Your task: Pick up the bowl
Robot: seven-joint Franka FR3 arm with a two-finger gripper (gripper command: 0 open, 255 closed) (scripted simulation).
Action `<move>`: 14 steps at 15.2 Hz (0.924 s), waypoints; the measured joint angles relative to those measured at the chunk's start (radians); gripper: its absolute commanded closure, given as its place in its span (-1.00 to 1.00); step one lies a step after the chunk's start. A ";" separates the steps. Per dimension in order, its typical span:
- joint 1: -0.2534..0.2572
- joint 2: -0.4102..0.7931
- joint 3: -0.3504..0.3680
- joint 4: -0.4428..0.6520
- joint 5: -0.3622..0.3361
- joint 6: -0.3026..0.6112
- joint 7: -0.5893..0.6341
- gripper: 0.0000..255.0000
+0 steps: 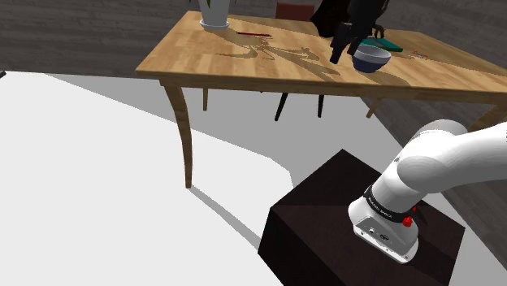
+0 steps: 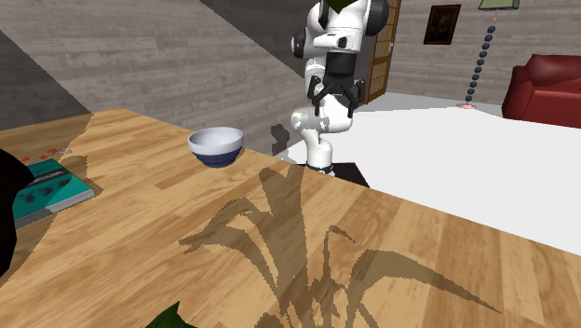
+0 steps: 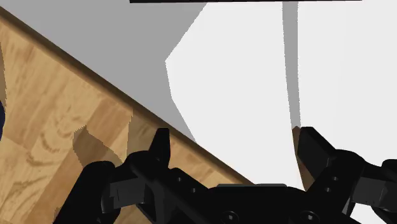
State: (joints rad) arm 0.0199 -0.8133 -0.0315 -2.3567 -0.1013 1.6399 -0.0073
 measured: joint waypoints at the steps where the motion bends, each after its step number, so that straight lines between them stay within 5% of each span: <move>1: 0.000 0.000 0.000 0.000 0.000 0.000 0.000 -1.00; 14: -0.058 0.143 -0.293 0.115 -0.126 0.065 -0.315 -1.00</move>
State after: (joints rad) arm -0.0385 -0.6698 -0.3248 -2.2416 -0.2275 1.7046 -0.3226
